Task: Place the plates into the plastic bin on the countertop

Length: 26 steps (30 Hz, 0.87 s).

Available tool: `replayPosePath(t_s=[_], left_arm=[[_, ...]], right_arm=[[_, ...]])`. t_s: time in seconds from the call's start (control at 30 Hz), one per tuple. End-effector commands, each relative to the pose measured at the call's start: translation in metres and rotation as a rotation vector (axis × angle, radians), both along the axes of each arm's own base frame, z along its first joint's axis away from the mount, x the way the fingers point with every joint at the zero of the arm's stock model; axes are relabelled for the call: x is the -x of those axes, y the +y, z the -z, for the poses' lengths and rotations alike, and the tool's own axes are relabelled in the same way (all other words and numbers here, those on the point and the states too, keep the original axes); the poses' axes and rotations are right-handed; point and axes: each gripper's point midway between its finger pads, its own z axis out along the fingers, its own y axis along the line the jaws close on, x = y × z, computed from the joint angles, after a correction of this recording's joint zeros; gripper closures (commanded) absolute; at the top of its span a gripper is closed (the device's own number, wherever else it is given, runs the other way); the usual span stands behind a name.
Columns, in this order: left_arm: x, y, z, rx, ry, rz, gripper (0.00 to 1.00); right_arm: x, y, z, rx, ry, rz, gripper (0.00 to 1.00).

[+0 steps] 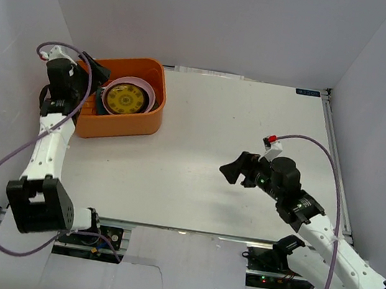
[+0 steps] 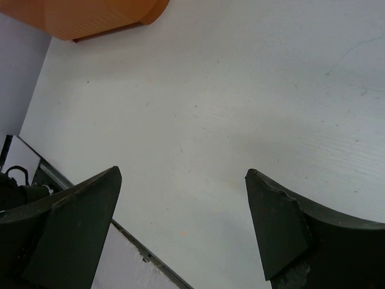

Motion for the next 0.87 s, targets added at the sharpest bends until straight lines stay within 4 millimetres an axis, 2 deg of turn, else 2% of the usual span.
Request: replayPosePath(t_s=[0.0, 0.03, 0.07, 0.1, 0.13, 0.17, 0.2, 0.23, 0.3, 0.33, 0.37, 0.4, 0.43, 0.47, 0.5, 0.6, 0.63, 0.7, 0.77, 0.8, 0.83], left_arm=[[0.031, -0.032, -0.043, 0.004, -0.152, 0.084, 0.02], [0.037, -0.041, -0.051, 0.002, -0.194, 0.118, 0.02], [0.055, -0.065, -0.068, 0.004, -0.25, 0.202, 0.02], [0.066, -0.079, -0.06, 0.003, -0.25, 0.25, 0.02], [0.076, -0.094, -0.065, -0.031, -0.285, 0.311, 0.02], [0.091, -0.123, -0.067, -0.041, -0.311, 0.414, 0.02], [0.115, -0.14, -0.08, -0.065, -0.375, 0.482, 0.02], [0.128, -0.155, -0.066, -0.093, -0.37, 0.548, 0.02], [0.149, -0.16, -0.06, -0.118, -0.389, 0.59, 0.02], [0.167, -0.157, -0.053, -0.153, -0.404, 0.595, 0.02], [0.175, -0.156, -0.048, -0.172, -0.399, 0.596, 0.02], [0.18, -0.154, -0.044, -0.195, -0.391, 0.586, 0.02], [0.19, -0.157, -0.034, -0.206, -0.379, 0.614, 0.02], [0.197, -0.162, -0.03, -0.219, -0.382, 0.65, 0.02], [0.205, -0.167, -0.026, -0.216, -0.376, 0.687, 0.02], [0.212, -0.173, -0.021, -0.21, -0.368, 0.73, 0.02], [0.212, -0.175, -0.023, -0.205, -0.371, 0.735, 0.02], [0.211, -0.177, -0.03, -0.207, -0.384, 0.745, 0.02], [0.21, -0.183, -0.038, -0.193, -0.399, 0.773, 0.02], [0.208, -0.184, -0.047, -0.184, -0.426, 0.769, 0.02], [0.206, -0.186, -0.054, -0.171, -0.442, 0.769, 0.02]], right_arm=[[-0.017, -0.013, -0.046, 0.013, -0.119, 0.093, 0.1], [-0.018, -0.017, -0.054, 0.018, -0.142, 0.109, 0.1], [-0.021, -0.022, -0.065, 0.025, -0.174, 0.13, 0.1], [-0.022, -0.025, -0.072, 0.032, -0.204, 0.138, 0.1], [-0.022, -0.03, -0.082, 0.028, -0.237, 0.153, 0.1], [-0.022, -0.034, -0.09, 0.049, -0.27, 0.159, 0.1], [-0.022, -0.043, -0.104, 0.064, -0.287, 0.188, 0.1], [-0.019, -0.05, -0.116, 0.067, -0.312, 0.206, 0.1], [-0.016, -0.068, -0.139, 0.086, -0.358, 0.268, 0.1], [-0.01, -0.075, -0.15, 0.072, -0.394, 0.28, 0.1], [-0.008, -0.079, -0.155, 0.067, -0.416, 0.286, 0.1], [-0.007, -0.082, -0.151, 0.079, -0.426, 0.294, 0.1], [-0.002, -0.088, -0.155, 0.059, -0.454, 0.308, 0.1], [-0.002, -0.089, -0.148, 0.06, -0.454, 0.313, 0.1], [-0.002, -0.089, -0.13, 0.069, -0.444, 0.314, 0.1], [-0.003, -0.081, -0.101, 0.058, -0.398, 0.287, 0.1], [-0.002, -0.077, -0.098, 0.042, -0.39, 0.276, 0.1], [-0.002, -0.074, -0.101, 0.008, -0.394, 0.273, 0.1], [-0.003, -0.071, -0.116, -0.022, -0.431, 0.267, 0.1], [-0.003, -0.071, -0.123, -0.022, -0.456, 0.263, 0.1], [-0.002, -0.073, -0.143, -0.046, -0.494, 0.27, 0.1]])
